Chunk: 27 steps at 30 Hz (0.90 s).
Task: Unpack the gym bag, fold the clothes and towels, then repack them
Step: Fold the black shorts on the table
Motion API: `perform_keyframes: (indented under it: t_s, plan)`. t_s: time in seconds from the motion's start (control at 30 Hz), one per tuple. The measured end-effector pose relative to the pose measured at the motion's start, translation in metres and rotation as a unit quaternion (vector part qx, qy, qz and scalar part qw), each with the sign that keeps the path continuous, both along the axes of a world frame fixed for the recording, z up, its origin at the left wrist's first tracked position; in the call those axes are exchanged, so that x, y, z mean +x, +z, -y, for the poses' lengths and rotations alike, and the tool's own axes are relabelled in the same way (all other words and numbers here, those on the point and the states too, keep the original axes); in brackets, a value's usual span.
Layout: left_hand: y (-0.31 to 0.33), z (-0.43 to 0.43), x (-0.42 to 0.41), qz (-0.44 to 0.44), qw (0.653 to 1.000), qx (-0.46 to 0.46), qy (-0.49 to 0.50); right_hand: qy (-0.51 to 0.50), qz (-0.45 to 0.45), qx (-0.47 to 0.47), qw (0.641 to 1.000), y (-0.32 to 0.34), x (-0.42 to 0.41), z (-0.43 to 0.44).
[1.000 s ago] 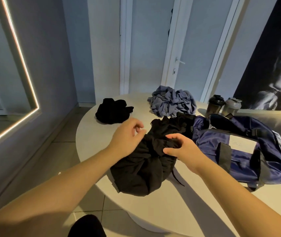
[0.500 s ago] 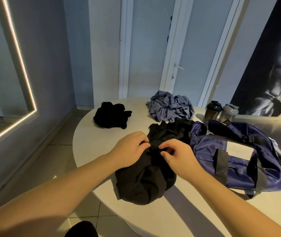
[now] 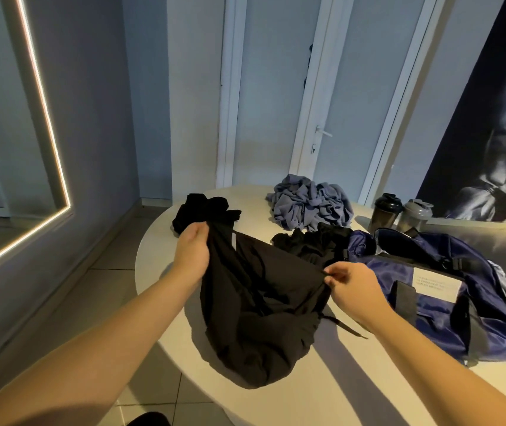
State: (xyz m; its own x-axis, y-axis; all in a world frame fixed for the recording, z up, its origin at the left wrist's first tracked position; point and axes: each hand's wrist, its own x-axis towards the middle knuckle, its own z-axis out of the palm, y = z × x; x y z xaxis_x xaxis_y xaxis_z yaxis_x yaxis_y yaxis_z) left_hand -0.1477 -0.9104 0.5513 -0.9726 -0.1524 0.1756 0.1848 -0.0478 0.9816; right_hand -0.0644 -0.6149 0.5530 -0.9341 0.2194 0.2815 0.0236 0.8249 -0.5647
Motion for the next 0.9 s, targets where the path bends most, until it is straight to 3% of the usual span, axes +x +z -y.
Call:
perform_keyframes:
  t_s: [0.17,0.2,0.27,0.33,0.37,0.43,0.57,0.6,0.63,0.77,0.9]
  plan:
    - [-0.026,0.009,-0.015,0.113,0.972,-0.198,-0.05,-0.031,-0.002,0.003,1.0,0.008,-0.006,0.003]
    - [-0.028,0.008,-0.015,0.096,0.966,-0.238,-0.02,-0.021,-0.027,0.007,0.999,0.009,-0.003,0.01]
    - [-0.025,0.003,-0.004,-0.059,0.941,-0.327,0.069,0.029,-0.065,0.019,0.997,0.01,0.006,0.026]
    - [-0.016,-0.007,0.02,-0.249,0.888,-0.386,0.034,0.091,-0.031,0.05,0.994,0.006,0.012,0.042]
    - [-0.013,-0.013,0.031,-0.288,0.858,-0.425,-0.036,0.107,0.003,0.083,0.991,0.0,0.013,0.048]
    - [-0.014,-0.025,0.042,-0.269,0.783,-0.542,-0.147,0.115,0.073,0.156,0.978,-0.009,0.013,0.055]
    - [-0.023,-0.027,0.036,-0.201,0.647,-0.715,-0.172,0.132,0.168,0.224,0.951,-0.019,0.011,0.054]
    - [-0.021,-0.025,0.035,-0.208,0.633,-0.726,-0.172,0.138,0.169,0.216,0.952,-0.02,0.011,0.051]
    - [-0.019,-0.022,0.034,-0.21,0.651,-0.709,-0.172,0.142,0.163,0.2,0.956,-0.02,0.011,0.047]
    - [-0.003,-0.01,0.028,-0.189,0.839,-0.488,-0.144,0.122,0.075,0.094,0.985,-0.004,0.015,0.03]
    - [0.02,0.002,0.015,-0.151,0.947,-0.279,-0.038,0.064,-0.026,-0.085,0.994,0.016,0.018,0.009]
